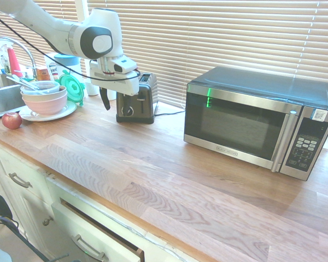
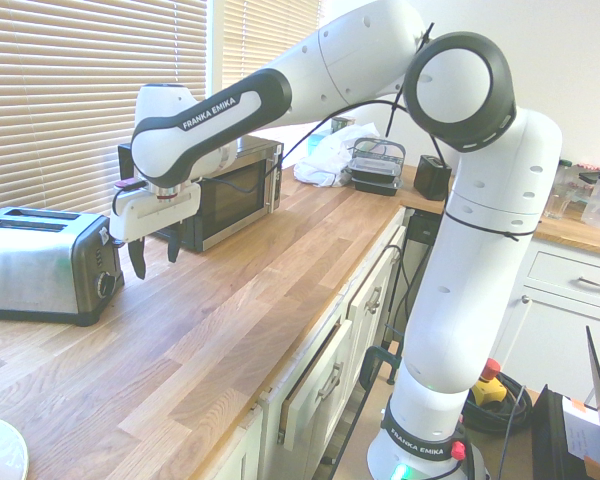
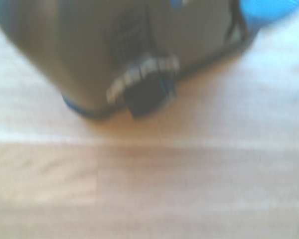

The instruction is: Press the toaster

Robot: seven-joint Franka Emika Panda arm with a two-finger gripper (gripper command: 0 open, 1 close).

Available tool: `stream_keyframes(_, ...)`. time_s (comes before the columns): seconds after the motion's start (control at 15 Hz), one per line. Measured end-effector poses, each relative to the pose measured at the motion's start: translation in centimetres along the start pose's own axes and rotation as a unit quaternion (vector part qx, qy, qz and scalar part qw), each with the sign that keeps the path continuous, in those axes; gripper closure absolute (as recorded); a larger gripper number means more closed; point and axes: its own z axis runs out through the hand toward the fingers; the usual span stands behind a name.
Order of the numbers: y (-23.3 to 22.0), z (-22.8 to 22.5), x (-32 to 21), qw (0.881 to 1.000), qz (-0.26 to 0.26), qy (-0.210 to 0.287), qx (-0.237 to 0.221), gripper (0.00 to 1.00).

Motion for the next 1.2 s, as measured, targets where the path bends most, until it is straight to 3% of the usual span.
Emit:
stream_keyframes(0.6,-5.9,-2.2,5.1,0.999,0.000,-0.028,-0.019,0.00)
stream_keyframes(1.2,-6.7,-2.3,6.9,0.999,0.006,-0.029,-0.023,0.00)
